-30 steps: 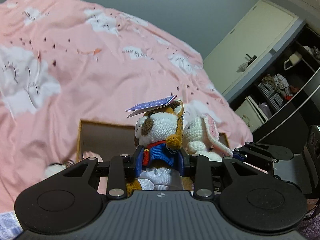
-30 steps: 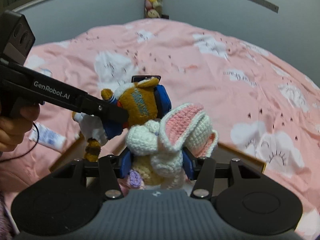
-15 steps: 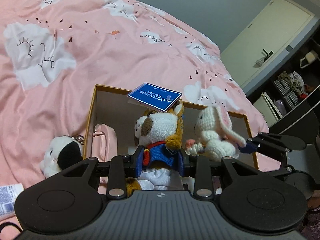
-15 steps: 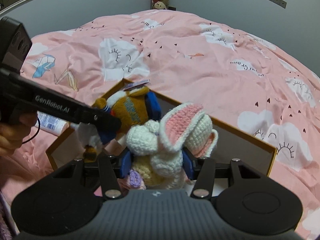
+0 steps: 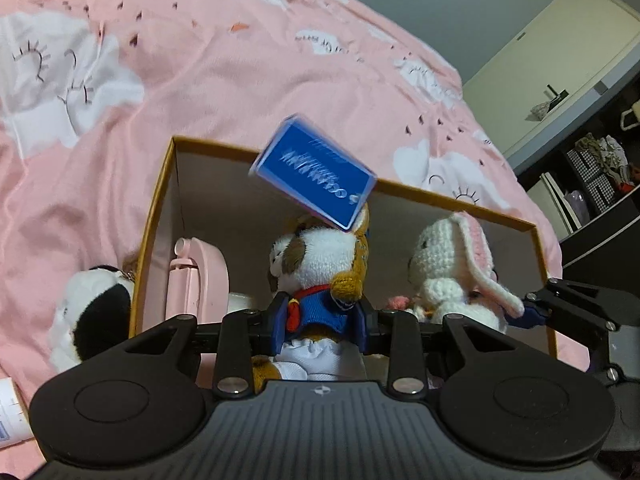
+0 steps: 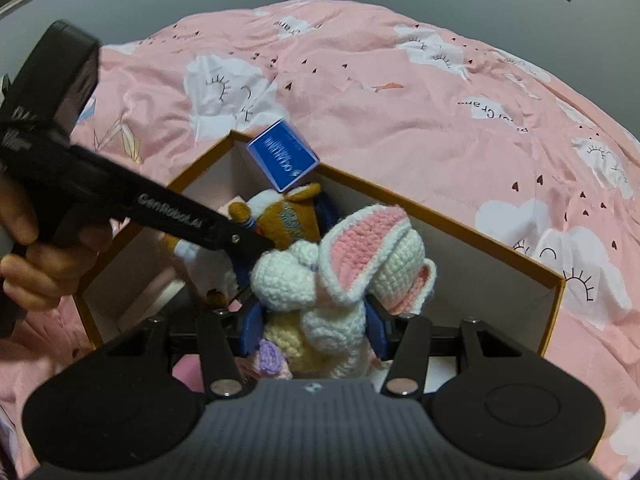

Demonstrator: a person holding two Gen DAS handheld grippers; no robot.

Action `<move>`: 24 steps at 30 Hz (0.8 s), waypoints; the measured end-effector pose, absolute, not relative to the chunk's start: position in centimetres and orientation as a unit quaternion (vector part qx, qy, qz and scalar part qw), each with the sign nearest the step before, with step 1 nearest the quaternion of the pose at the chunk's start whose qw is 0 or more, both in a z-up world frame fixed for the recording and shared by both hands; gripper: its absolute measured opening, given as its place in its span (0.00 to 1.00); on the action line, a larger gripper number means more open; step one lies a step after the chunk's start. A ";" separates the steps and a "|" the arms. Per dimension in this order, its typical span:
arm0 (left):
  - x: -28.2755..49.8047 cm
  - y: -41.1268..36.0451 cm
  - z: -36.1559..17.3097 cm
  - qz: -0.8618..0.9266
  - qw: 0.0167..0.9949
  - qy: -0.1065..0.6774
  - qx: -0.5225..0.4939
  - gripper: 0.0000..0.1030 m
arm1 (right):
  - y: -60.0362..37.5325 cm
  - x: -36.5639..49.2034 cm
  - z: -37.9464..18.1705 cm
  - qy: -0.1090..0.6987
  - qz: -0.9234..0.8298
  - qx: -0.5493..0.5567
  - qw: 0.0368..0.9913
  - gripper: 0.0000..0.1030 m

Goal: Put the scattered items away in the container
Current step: 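Lower both plushes into the orange box and open both tools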

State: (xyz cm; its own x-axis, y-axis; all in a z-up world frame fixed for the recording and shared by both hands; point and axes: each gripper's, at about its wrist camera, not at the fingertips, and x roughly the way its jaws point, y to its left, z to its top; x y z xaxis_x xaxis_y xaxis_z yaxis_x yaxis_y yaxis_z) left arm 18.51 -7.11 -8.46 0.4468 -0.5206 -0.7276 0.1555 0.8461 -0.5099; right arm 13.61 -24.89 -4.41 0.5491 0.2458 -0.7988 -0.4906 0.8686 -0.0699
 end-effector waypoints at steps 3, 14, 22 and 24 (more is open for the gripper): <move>19.2 -7.5 -9.2 -0.206 0.823 0.497 -0.185 0.37 | -24.6 14.0 -4.9 0.430 0.217 -0.168 0.860 0.53; 19.9 -7.2 -10.3 -0.213 0.804 0.527 -0.178 0.47 | -23.9 15.6 -7.7 0.452 0.247 -0.207 0.832 0.54; 18.2 -5.5 -8.2 -0.227 0.804 0.525 -0.161 0.40 | -25.3 16.0 -6.7 0.465 0.251 -0.176 0.831 0.61; 17.9 -5.2 -8.0 -0.229 0.804 0.526 -0.157 0.37 | -25.9 15.9 -6.4 0.472 0.249 -0.157 0.831 0.61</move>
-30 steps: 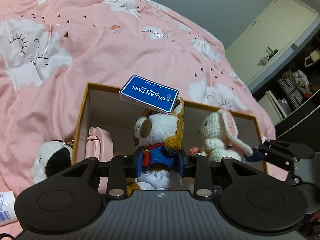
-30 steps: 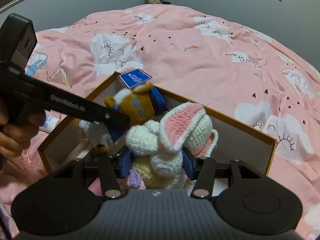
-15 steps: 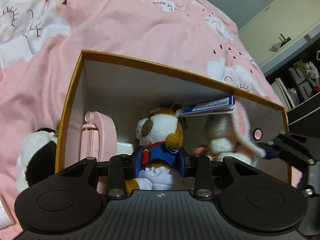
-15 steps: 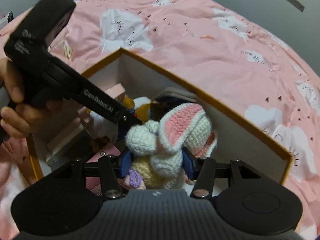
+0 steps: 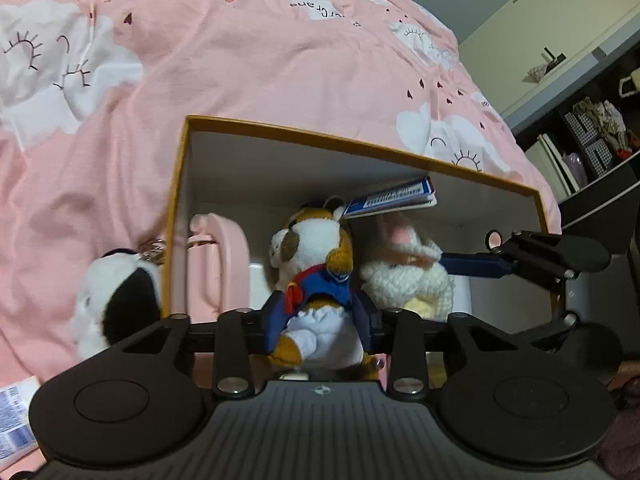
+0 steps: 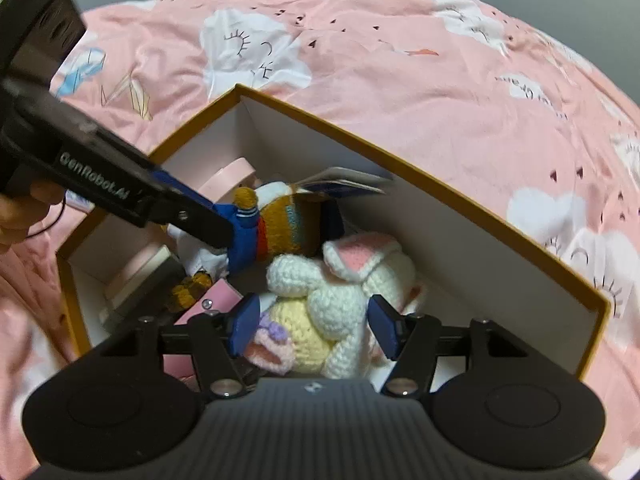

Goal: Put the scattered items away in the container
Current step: 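Lower both plushes into the orange box and open both tools, then withdraw both tools from the box toward the white lotion tube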

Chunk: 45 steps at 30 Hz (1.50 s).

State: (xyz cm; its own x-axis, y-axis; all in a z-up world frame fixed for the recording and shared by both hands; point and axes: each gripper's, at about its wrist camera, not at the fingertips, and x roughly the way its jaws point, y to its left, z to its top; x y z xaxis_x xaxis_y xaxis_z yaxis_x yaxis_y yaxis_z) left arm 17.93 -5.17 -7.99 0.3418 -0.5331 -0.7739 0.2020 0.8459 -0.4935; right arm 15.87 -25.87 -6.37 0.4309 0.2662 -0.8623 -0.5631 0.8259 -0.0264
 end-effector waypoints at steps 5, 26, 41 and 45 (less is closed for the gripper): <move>18.2 -5.3 -8.4 -0.232 0.800 0.530 -0.159 0.31 | -27.0 15.9 -6.6 0.502 0.231 -0.118 0.825 0.57; 18.6 -6.5 -9.4 -0.237 0.808 0.518 -0.150 0.32 | -26.4 16.4 -7.2 0.484 0.202 -0.083 0.847 0.48; 14.0 -4.1 -3.6 -0.216 0.862 0.448 -0.094 0.36 | -24.3 10.3 -2.9 0.397 0.134 -0.029 0.908 0.48; 12.6 -1.8 -1.7 -0.186 0.876 0.435 -0.088 0.36 | -23.0 8.9 -2.5 0.371 0.120 -0.005 0.921 0.47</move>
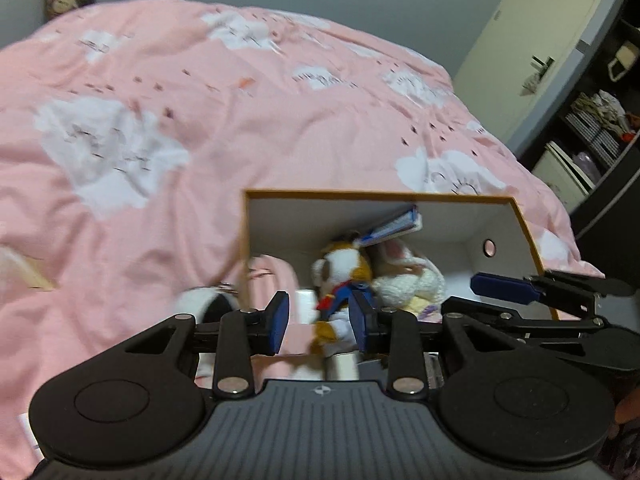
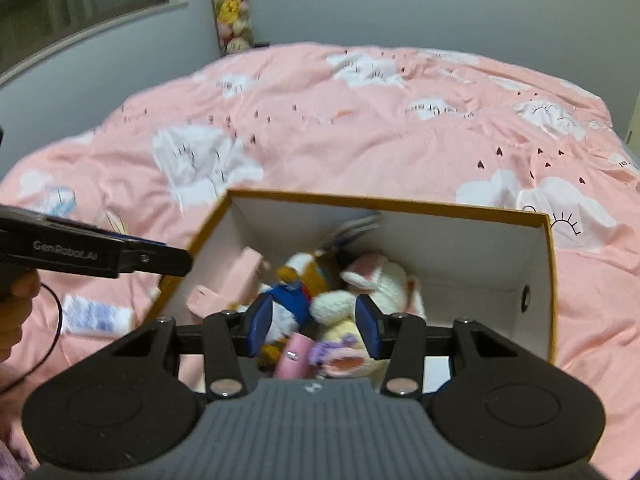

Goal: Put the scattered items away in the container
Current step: 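Withdraw both tools from the box toward the white lotion tube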

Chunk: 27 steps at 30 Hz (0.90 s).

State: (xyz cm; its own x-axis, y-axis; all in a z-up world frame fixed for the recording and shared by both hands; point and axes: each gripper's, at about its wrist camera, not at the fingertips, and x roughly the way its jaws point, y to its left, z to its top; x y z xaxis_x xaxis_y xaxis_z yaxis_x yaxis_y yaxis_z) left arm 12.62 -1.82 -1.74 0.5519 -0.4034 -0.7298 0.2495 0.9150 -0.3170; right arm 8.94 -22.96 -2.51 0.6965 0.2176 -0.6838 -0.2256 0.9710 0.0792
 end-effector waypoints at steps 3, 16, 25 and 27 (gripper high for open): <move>11.5 0.3 -0.2 -0.161 0.885 0.429 -0.084 0.36 | -21.5 7.9 -2.1 0.346 0.134 0.009 0.929 0.42; 6.5 9.6 0.9 -0.008 0.891 0.453 -0.029 0.50 | -11.7 7.1 -2.4 0.354 0.235 -0.028 0.905 0.54; 6.1 8.1 -2.2 -0.078 0.878 0.460 0.110 0.55 | -7.9 7.5 -4.6 0.390 0.251 -0.115 0.878 0.57; 6.4 7.2 -3.0 -0.095 0.869 0.460 0.155 0.57 | -7.8 8.0 -5.0 0.399 0.254 -0.120 0.873 0.57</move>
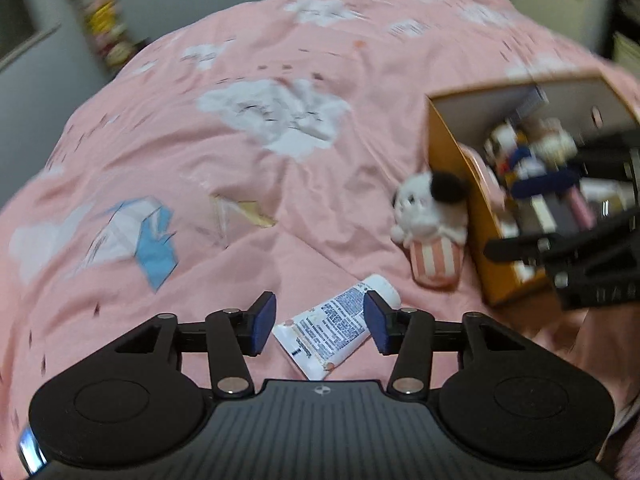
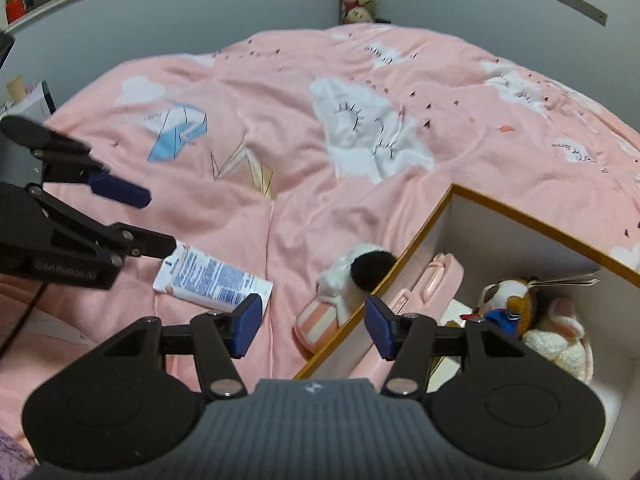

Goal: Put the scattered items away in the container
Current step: 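Withdraw both tools from the box toward the white lotion tube, then grasp the white lotion tube with the left tool while the right tool grasps the striped-cup plush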

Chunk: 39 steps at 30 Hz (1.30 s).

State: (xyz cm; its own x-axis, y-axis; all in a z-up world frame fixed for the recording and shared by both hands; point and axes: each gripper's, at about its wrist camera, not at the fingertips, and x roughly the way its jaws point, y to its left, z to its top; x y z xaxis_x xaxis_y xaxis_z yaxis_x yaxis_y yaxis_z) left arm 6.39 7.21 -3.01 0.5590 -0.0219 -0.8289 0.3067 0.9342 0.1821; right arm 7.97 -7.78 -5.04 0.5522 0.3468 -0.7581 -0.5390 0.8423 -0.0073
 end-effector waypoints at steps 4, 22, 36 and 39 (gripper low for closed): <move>6.7 5.6 -5.0 -0.132 0.841 0.467 0.238 0.61 | -7.7 9.2 -5.4 0.403 0.254 -0.129 0.870 0.52; 10.0 4.1 -11.5 -0.170 0.761 0.543 0.311 0.66 | -7.3 12.5 -6.3 0.410 0.230 -0.123 0.874 0.53; 10.8 4.8 -10.8 -0.181 0.785 0.542 0.241 0.29 | -7.6 13.0 -6.6 0.412 0.228 -0.116 0.875 0.53; 11.4 5.7 -10.0 -0.180 0.798 0.540 0.198 0.26 | -7.5 12.9 -6.5 0.408 0.230 -0.122 0.875 0.51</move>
State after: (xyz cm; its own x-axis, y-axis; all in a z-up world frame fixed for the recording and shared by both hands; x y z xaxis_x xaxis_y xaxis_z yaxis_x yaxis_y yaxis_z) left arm 11.37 5.74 -9.97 0.3509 -0.0736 -0.9335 0.5014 0.8567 0.1209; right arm 12.91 -7.50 -6.52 0.5606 0.3034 -0.7705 -0.5029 0.8640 -0.0257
